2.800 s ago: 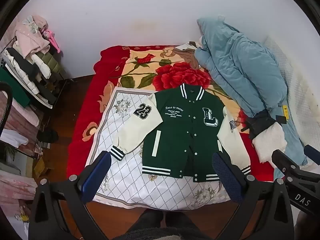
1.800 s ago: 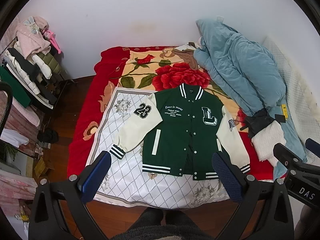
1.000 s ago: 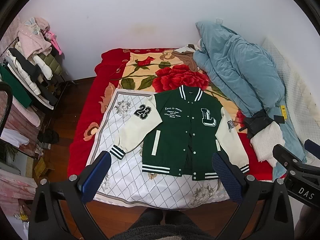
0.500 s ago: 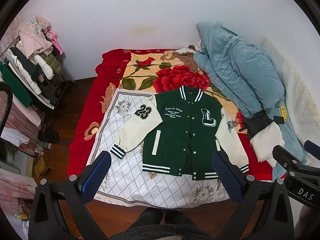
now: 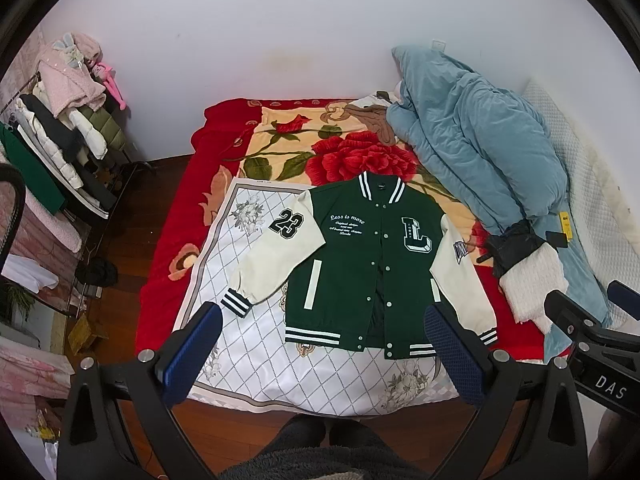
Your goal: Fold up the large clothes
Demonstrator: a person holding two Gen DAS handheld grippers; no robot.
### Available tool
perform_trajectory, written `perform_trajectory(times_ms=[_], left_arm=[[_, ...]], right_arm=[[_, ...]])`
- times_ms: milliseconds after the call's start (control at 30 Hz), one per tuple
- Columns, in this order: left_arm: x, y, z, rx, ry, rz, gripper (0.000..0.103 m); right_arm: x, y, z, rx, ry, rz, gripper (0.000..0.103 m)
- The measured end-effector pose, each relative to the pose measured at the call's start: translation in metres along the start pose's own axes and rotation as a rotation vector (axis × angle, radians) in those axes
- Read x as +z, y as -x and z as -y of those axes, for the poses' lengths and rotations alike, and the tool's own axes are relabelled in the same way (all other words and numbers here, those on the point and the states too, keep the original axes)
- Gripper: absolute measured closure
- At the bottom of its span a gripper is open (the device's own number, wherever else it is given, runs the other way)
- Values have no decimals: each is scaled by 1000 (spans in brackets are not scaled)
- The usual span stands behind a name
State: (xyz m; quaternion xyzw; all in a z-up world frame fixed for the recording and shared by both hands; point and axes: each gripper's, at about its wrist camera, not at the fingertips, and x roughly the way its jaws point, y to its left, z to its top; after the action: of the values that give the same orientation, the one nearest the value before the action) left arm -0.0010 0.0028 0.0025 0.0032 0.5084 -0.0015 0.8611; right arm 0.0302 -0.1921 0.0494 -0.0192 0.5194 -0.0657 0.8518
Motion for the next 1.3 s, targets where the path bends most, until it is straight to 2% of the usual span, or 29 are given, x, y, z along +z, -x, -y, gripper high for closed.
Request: perform_trajectory(times_ms=[467, 567, 633, 733, 767, 833, 933, 1067, 1200, 1233, 1267, 1300], left_arm=[[7, 4, 2, -5, -1, 4, 0], [20, -24, -4, 29, 12, 5, 0], [24, -49, -3, 57, 28, -13, 0], [23, -113, -22, 146, 50, -35, 0], [21, -142, -30, 192, 51, -57, 0], [11, -189, -44, 229, 57, -78, 0], [-13, -275, -59, 301, 40, -158, 0], [-54, -370, -74, 381, 29, -262, 0], [-87, -420, -87, 425, 41, -307, 0], [-95, -429, -89, 435, 38, -322, 0], [-100, -440, -91, 433, 40, -335, 0], [-106, -451, -92, 430, 43, -352, 0]], right_arm=[[-1, 5, 2, 1, -8, 1, 0], [-1, -7, 5, -1, -42, -5, 0], [-4, -34, 8, 11, -79, -28, 0], [-13, -104, 14, 23, -158, -119, 0], [-18, -133, 15, 32, -183, -151, 0], [-34, -199, 13, 54, -228, -227, 0], [-68, -303, 1, 112, -304, -356, 1], [-125, -448, -33, 198, -376, -512, 9], [-177, -572, -68, 197, -421, -632, 14], [-186, -594, -75, 189, -424, -657, 17], [-197, -616, -82, 205, -440, -682, 33], [-205, -630, -86, 239, -461, -695, 43]])
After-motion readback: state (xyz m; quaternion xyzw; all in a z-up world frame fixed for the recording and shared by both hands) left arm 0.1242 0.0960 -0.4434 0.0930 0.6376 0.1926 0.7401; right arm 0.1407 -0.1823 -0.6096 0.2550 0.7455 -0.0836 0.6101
